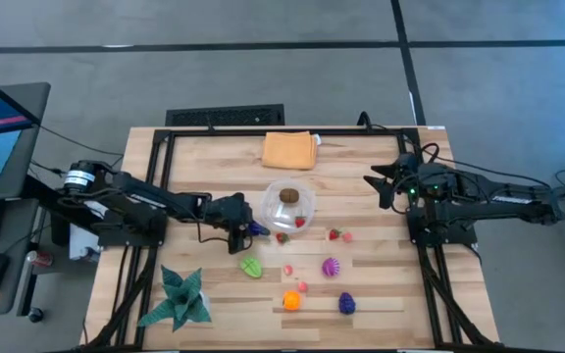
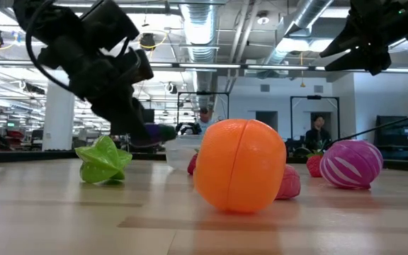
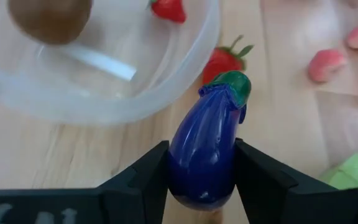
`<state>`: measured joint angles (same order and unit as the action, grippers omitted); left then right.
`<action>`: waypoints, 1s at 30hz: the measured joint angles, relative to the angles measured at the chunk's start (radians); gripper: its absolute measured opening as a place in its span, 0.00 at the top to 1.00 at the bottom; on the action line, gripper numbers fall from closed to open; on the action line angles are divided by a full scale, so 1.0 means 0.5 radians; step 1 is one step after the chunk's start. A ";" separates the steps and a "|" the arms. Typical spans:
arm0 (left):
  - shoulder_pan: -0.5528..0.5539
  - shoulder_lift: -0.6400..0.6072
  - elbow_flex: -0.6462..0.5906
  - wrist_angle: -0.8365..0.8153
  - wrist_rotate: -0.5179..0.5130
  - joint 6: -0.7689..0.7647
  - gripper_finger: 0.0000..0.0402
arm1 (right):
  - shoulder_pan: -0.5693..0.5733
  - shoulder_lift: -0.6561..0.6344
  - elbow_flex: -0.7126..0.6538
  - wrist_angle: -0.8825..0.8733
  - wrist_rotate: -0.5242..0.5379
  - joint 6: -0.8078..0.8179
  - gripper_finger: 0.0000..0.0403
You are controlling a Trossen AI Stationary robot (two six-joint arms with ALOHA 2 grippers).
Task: Pick and placing Produce into tupperware
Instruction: Put the violet eggplant into the transparent container
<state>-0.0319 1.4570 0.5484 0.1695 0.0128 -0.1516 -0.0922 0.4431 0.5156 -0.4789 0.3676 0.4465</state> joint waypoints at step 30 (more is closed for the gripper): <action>0.351 -0.001 0.499 -0.268 0.011 0.424 0.62 | -0.001 0.000 0.001 -0.030 0.001 -0.021 0.37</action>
<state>0.1439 1.4566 0.7980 0.0357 0.0181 0.0604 -0.0924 0.4431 0.5159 -0.4940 0.3679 0.4361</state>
